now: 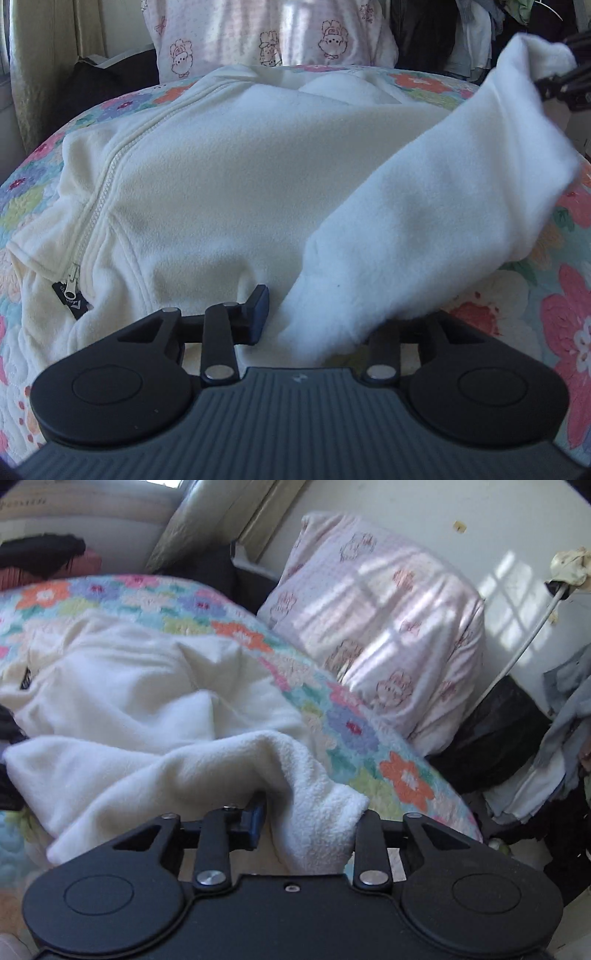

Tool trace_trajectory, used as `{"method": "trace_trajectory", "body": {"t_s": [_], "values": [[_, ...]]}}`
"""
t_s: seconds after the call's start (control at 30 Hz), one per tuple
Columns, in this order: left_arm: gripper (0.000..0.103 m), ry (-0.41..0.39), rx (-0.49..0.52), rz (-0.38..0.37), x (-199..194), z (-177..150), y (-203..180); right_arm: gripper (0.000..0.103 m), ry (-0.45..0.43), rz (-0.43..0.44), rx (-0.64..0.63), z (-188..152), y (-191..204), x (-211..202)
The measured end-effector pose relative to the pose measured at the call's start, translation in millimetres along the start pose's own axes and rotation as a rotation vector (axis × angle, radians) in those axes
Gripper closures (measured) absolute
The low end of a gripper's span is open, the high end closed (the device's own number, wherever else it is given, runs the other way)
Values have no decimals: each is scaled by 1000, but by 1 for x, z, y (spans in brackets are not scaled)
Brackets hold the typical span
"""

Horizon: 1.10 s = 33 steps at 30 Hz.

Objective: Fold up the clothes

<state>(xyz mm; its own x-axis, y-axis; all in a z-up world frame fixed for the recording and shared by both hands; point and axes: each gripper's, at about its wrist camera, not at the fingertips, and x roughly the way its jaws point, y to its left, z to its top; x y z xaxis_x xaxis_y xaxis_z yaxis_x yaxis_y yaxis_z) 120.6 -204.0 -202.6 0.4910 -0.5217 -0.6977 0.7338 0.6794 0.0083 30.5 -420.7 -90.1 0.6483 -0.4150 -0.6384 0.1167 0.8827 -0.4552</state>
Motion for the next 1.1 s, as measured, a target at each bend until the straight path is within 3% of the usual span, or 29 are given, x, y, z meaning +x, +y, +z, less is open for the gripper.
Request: {"method": "trace_trajectory", "body": {"t_s": [0.07, 0.13, 0.17, 0.2, 0.3, 0.4, 0.43, 0.57, 0.7, 0.77, 0.83, 0.93, 1.07, 1.1], "values": [[63, -16, -16, 19, 0, 1, 5, 65, 150, 75, 96, -19, -10, 57], [59, -52, -33, 67, -4, 2, 12, 64, 230, 121, 285, -39, -31, 95], [59, -66, -44, 90, -4, 2, 16, 56, 242, 93, 351, -47, -38, 99], [59, -70, -66, 103, -3, 3, 23, 44, 226, 70, 391, -53, -45, 96], [65, -66, -190, 52, 3, 4, 47, 25, 180, 48, 491, -71, -63, 79], [90, -73, -301, -27, 6, 3, 59, 21, 169, 63, 549, -91, -70, 62], [93, -83, -307, -37, 5, 3, 60, 20, 171, 63, 564, -97, -70, 62], [94, -156, -218, 26, -8, 2, 46, 17, 194, 76, 648, -127, -70, 61], [94, -262, -248, 28, -35, 8, 54, 16, 222, 156, 821, -164, -69, 69], [94, -304, -277, 30, -48, 10, 62, 16, 212, 235, 932, -179, -68, 78], [94, -329, -292, 53, -57, 13, 71, 9, 213, 246, 877, -177, -50, 85], [94, -315, -355, 126, -55, 16, 94, 8, 129, 203, 612, -160, -13, 84], [94, -184, -455, 150, -26, 3, 115, 8, 6, 291, 735, -158, -15, 92], [95, -145, -483, 145, -18, -2, 114, 13, -29, 314, 774, -158, -18, 95]]}}
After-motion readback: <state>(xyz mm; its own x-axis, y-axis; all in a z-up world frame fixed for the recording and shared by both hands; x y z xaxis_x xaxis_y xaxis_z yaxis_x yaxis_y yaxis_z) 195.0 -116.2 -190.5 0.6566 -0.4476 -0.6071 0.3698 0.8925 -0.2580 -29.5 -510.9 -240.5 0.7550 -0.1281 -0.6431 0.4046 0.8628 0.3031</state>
